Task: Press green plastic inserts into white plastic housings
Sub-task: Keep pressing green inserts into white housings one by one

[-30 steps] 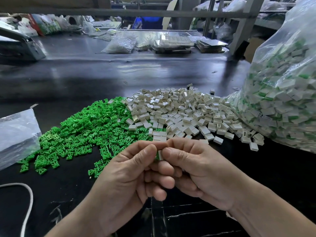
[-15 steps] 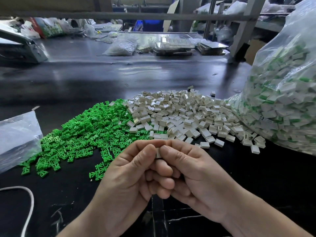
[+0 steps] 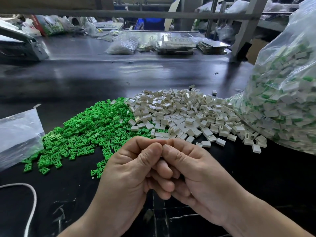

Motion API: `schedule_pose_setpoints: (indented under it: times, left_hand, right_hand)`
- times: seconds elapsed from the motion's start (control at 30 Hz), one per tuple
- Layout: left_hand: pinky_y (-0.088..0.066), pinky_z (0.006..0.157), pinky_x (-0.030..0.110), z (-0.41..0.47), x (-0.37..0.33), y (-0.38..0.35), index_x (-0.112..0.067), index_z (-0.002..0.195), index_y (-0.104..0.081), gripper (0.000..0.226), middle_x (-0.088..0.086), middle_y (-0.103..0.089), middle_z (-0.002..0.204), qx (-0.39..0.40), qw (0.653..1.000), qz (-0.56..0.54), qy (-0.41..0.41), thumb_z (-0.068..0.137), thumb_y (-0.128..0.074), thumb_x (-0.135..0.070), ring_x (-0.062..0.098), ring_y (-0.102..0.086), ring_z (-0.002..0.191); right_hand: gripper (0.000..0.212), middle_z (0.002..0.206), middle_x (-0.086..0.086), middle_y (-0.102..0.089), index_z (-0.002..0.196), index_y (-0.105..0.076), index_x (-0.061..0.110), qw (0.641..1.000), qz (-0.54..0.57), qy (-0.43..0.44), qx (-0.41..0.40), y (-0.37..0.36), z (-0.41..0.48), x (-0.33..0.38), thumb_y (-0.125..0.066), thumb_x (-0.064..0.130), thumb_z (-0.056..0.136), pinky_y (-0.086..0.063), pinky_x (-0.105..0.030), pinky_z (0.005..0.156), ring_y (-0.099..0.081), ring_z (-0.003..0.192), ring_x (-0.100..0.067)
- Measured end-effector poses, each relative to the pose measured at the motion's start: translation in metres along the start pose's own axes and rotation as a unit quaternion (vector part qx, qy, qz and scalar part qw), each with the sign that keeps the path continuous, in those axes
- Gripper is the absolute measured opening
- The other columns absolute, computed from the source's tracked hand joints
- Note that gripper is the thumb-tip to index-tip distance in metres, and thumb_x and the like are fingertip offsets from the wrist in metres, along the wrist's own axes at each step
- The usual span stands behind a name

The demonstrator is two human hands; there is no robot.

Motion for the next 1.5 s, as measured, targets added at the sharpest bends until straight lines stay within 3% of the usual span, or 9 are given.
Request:
schedule_pose_setpoints:
  times: [0.3, 0.43, 0.57, 0.87, 1.07, 1.17, 1.33, 1.5]
  left_hand:
    - [-0.047, 0.036, 0.024, -0.002, -0.003, 0.000, -0.009, 0.084, -0.070, 0.017, 0.013, -0.060, 0.052, -0.022, 0.999, 0.026, -0.018, 0.077, -0.070, -0.024, 0.022, -0.056, 0.035]
    - [-0.046, 0.035, 0.024, -0.002, -0.004, -0.002, -0.009, 0.083, -0.070, 0.011, 0.013, -0.060, 0.052, -0.018, 0.999, 0.027, -0.019, 0.081, -0.074, -0.019, 0.022, -0.057, 0.035]
    - [-0.047, 0.036, 0.025, -0.002, -0.003, -0.003, -0.008, 0.084, -0.069, 0.010, 0.013, -0.061, 0.052, -0.012, 1.000, 0.020, -0.021, 0.084, -0.068, -0.018, 0.021, -0.057, 0.035]
    - [-0.048, 0.037, 0.025, -0.003, -0.005, -0.006, -0.008, 0.083, -0.069, 0.015, 0.013, -0.059, 0.051, -0.012, 1.000, 0.002, -0.018, 0.077, -0.066, -0.021, 0.021, -0.056, 0.034]
    - [-0.049, 0.040, 0.025, -0.002, -0.001, -0.009, -0.009, 0.093, -0.069, 0.014, 0.012, -0.060, 0.056, -0.004, 1.000, 0.001, -0.018, 0.088, -0.066, -0.022, 0.020, -0.059, 0.040]
    - [-0.052, 0.045, 0.029, -0.002, -0.004, -0.009, -0.011, 0.101, -0.067, 0.021, 0.015, -0.065, 0.066, 0.028, 0.999, 0.015, -0.026, 0.085, -0.064, -0.024, 0.025, -0.064, 0.050]
    - [-0.055, 0.050, 0.029, -0.007, -0.017, -0.001, -0.025, 0.095, -0.064, 0.010, 0.012, -0.070, 0.071, 0.023, 0.971, 0.220, -0.089, 0.086, -0.062, -0.025, 0.026, -0.069, 0.057]
    - [-0.054, 0.051, 0.020, -0.013, -0.033, -0.002, -0.034, 0.095, -0.059, 0.009, -0.008, -0.071, 0.070, -0.022, 0.881, 0.431, -0.194, 0.086, -0.061, -0.032, 0.009, -0.069, 0.060]
  right_hand:
    - [0.047, 0.057, -0.003, -0.054, 0.105, -0.046, -0.013, 1.000, 0.007, 0.011, -0.011, -0.002, 0.002, -0.003, -0.056, 0.032, 0.098, -0.022, -0.019, 0.030, -0.045, 0.038, -0.008]
    - [0.029, 0.056, -0.003, -0.053, 0.089, -0.054, 0.004, 1.000, 0.008, 0.018, -0.009, -0.003, 0.001, -0.002, -0.054, 0.030, 0.102, -0.020, -0.022, 0.031, -0.046, 0.037, -0.007]
    - [0.032, 0.055, -0.005, -0.053, 0.079, -0.056, 0.009, 1.000, -0.001, 0.019, -0.001, -0.004, 0.001, -0.001, -0.053, 0.030, 0.103, -0.021, -0.022, 0.031, -0.045, 0.037, -0.007]
    - [0.034, 0.056, -0.005, -0.052, 0.085, -0.056, 0.002, 1.000, -0.002, 0.018, 0.005, -0.005, 0.000, 0.000, -0.054, 0.031, 0.102, -0.022, -0.019, 0.030, -0.044, 0.038, -0.008]
    - [0.043, 0.057, -0.003, -0.052, 0.096, -0.054, -0.009, 1.000, -0.011, 0.014, 0.005, 0.001, 0.003, 0.000, -0.057, 0.035, 0.097, -0.021, -0.022, 0.034, -0.045, 0.040, -0.008]
    - [0.037, 0.053, -0.002, -0.050, 0.073, -0.059, 0.010, 0.999, -0.032, 0.031, 0.013, 0.002, 0.002, 0.008, -0.054, 0.035, 0.100, -0.022, -0.021, 0.032, -0.041, 0.039, -0.008]
    - [0.035, 0.058, -0.011, -0.051, 0.068, -0.054, 0.010, 0.999, -0.036, 0.037, -0.002, 0.004, 0.002, 0.007, -0.054, 0.031, 0.096, -0.018, -0.023, 0.033, -0.035, 0.036, -0.011]
    - [0.028, 0.061, -0.007, -0.050, 0.069, -0.058, 0.016, 0.999, -0.029, 0.023, -0.016, 0.005, 0.003, 0.006, -0.055, 0.029, 0.093, -0.019, -0.018, 0.033, -0.031, 0.036, -0.010]
Point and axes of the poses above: each hand's wrist, its own z-axis towards the middle knuckle, its own y-axis out of the back of the hand, x = y × z, the point moved 7 cm from there along z, towards the middle knuckle
